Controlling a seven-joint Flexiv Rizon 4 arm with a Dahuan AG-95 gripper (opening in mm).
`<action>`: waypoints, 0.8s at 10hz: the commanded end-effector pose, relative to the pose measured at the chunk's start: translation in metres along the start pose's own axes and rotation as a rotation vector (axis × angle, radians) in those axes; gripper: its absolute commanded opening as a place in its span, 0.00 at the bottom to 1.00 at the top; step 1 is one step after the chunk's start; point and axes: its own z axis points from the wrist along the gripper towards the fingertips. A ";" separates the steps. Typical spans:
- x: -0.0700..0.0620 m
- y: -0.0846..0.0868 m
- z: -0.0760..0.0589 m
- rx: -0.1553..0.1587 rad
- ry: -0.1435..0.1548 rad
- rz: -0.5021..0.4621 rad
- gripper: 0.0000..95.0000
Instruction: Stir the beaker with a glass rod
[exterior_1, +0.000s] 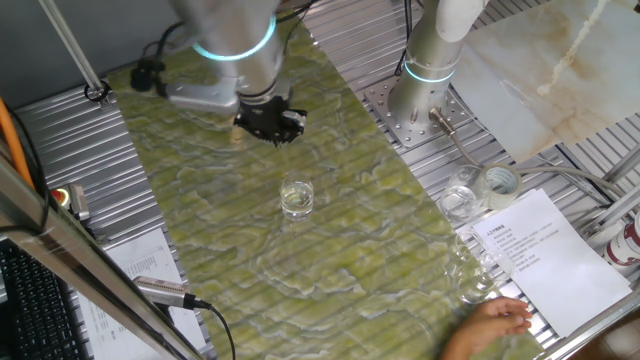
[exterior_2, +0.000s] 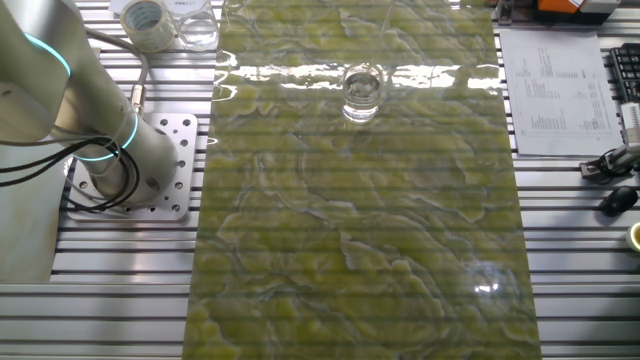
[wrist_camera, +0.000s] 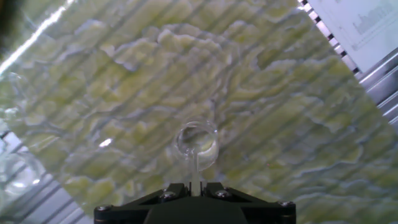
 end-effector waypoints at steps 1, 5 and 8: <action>-0.001 -0.001 0.000 -0.020 -0.077 0.025 0.00; -0.003 -0.002 0.004 -0.011 -0.065 0.017 0.00; -0.003 -0.003 0.006 0.008 -0.045 0.011 0.00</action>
